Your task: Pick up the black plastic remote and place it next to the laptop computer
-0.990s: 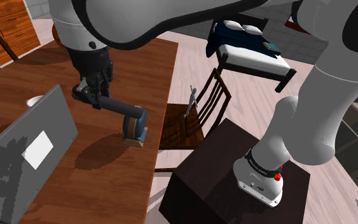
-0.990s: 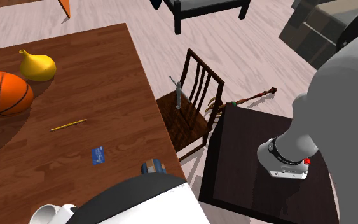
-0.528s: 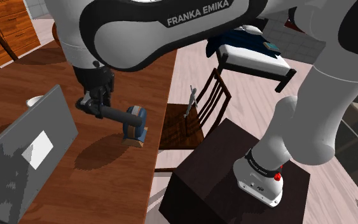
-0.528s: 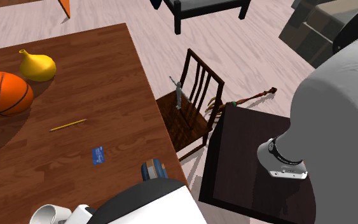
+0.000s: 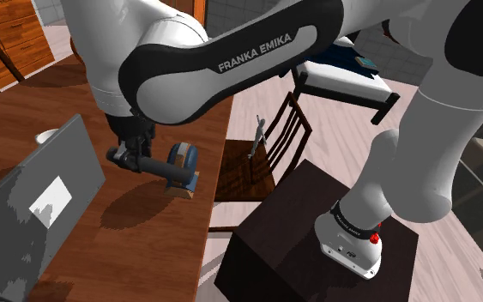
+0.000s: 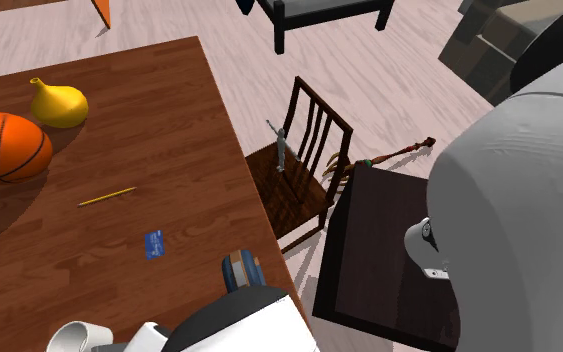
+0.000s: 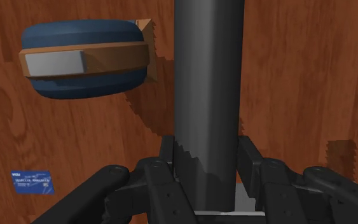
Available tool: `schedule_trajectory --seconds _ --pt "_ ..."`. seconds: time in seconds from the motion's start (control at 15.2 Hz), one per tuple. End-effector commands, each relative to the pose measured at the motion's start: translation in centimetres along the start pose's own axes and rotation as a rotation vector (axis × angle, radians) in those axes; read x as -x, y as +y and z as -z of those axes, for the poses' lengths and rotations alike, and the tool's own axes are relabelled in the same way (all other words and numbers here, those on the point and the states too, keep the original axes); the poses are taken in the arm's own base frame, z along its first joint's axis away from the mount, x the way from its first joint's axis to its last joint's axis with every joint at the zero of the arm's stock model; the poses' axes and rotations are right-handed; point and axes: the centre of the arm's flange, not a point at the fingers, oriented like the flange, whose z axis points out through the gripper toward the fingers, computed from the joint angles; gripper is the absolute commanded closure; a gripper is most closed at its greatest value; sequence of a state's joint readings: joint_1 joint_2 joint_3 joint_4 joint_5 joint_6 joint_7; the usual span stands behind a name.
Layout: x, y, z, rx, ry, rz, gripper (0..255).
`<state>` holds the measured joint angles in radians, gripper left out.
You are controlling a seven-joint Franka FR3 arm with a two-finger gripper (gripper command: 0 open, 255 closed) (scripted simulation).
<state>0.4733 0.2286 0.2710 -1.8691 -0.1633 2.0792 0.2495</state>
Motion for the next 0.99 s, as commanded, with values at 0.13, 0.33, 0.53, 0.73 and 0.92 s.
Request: schedule_trajectory --seconds 0.13,0.33,0.53,0.73,0.92 --pt "0.0 -0.1 -2.1 0.000 0.001 0.000 255" --pt "0.0 -0.2 -3.7 0.000 0.001 0.000 255" --pt "0.0 -0.4 -5.3 0.000 0.001 0.000 255" --pt "0.0 -0.5 -6.9 0.000 0.001 0.000 255" --pt "0.1 -0.6 -8.4 0.000 0.001 0.000 255"
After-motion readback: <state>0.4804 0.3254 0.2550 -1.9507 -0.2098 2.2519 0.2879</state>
